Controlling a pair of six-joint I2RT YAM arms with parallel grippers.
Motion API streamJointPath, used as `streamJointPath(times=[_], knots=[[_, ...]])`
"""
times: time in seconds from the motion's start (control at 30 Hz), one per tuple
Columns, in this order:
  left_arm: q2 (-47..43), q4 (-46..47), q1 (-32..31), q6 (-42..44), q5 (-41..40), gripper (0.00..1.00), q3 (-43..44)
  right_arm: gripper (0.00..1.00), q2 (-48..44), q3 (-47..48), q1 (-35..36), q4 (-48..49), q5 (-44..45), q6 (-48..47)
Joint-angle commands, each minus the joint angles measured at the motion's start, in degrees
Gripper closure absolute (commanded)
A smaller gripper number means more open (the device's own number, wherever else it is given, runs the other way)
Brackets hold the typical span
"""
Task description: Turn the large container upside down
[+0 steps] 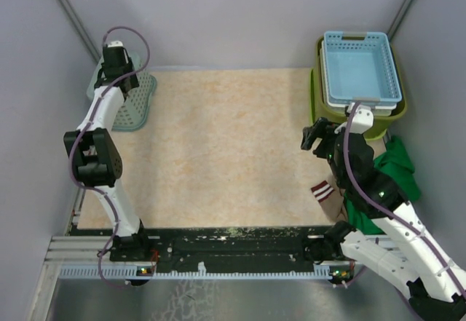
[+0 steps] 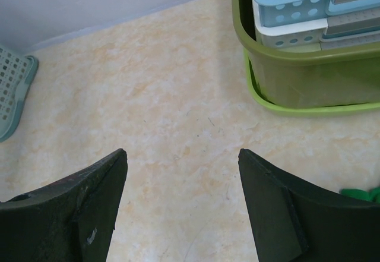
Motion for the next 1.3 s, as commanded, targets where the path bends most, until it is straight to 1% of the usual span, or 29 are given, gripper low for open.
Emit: streamJointPath(times=[0.0, 0.1, 0.23, 0.33, 0.4, 0.47, 0.5, 0.57, 0.6, 0.63, 0.67, 0.7, 0.73, 0.8, 0.83, 0.9, 0.97, 1.03, 1.07, 1.13, 1.27], knots=[[1.3, -10.9, 0.8, -1.5, 0.1, 0.41, 0.2, 0.25, 1.2, 4.1, -0.2, 2.0, -1.3, 0.7], [-1.9, -13.5, 0.6, -2.2, 1.6, 0.36, 2.2, 0.25, 1.4, 4.1, -0.2, 2.4, -1.4, 0.9], [-10.2, -12.8, -2.1, -0.2, 2.1, 0.34, 2.7, 0.25, 2.4, 4.8, -0.2, 3.0, -1.4, -0.2], [-17.7, -11.8, -7.5, 1.8, 0.7, 0.31, 2.7, 0.25, 3.9, 6.6, -0.2, 3.3, -0.1, -3.1], [-20.8, -11.8, -13.0, 2.4, 0.1, 0.30, 2.2, 0.24, 5.4, 8.6, -0.2, 3.3, 1.7, -6.5], [-22.8, -11.9, -19.3, 2.3, 1.4, 0.27, 0.8, 0.23, 7.6, 11.4, -0.2, 3.2, 4.3, -10.7], [-23.3, -11.9, -22.5, 2.1, 2.4, 0.25, -0.4, 0.20, 9.2, 13.2, -0.2, 3.2, 5.2, -13.3], [-23.9, -11.7, -28.4, 0.0, 3.5, 0.23, -3.0, 0.19, 13.1, 17.3, -1.0, 2.4, 6.4, -17.7], [-24.0, -11.6, -30.8, -1.6, 5.5, 0.23, -4.4, 0.18, 15.4, 20.0, -2.7, 1.3, 5.4, -19.3], [-24.1, -11.1, -32.8, -3.3, 7.9, 0.22, -6.0, 0.18, 18.5, 22.6, -5.3, 0.0, 2.3, -20.0], [-24.3, -9.6, -34.8, -4.7, 10.0, 0.21, -7.9, 0.18, 20.8, 25.3, -9.0, -1.3, -1.9, -20.3], [-24.5, -8.1, -37.7, -6.1, 11.6, 0.20, -10.9, 0.18, 23.1, 28.5, -14.2, -2.4, -6.6, -20.3], [-24.7, -6.4, -40.0, -7.2, 12.2, 0.19, -13.1, 0.18, 25.4, 30.9, -17.9, -3.6, -11.5, -20.0], [-24.6, -3.7, -44.0, -9.7, 13.6, 0.17, -16.9, 0.18, 30.2, 36.2, -22.5, -6.1, -17.2, -19.1], [-24.4, -2.4, -45.8, -10.7, 14.4, 0.16, -18.8, 0.18, 32.9, 38.5, -23.3, -7.2, -17.4, -18.8], [-24.4, -0.9, -48.9, -12.1, 15.5, 0.14, -21.8, 0.18, 36.6, 41.0, -23.7, -6.5, -14.8, -18.9], [-25.1, 1.0, -50.6, -12.2, 16.5, 0.11, -24.9, 0.19, 41.0, 43.5, -25.1, -6.5, -15.9, -19.7], [-25.7, 1.4, -50.9, -13.5, 18.1, 0.10, -27.4, 0.21, 45.4, 47.1, -27.1, -7.8, -18.4, -20.2], [-26.1, 1.7, -51.0, -14.2, 19.0, 0.10, -28.8, 0.23, 47.2, 48.4, -28.1, -8.2, -19.6, -20.1], [-27.3, 2.7, -51.6, -17.4, 19.6, 0.10, -31.5, 0.31, 50.4, 50.3, -29.7, -8.4, -20.6, -19.9], [-30.8, 9.2, -53.6, -22.8, 19.1, 0.09, -39.2, 0.41, 54.9, 52.5, -30.9, -9.3, -20.7, -20.7]])
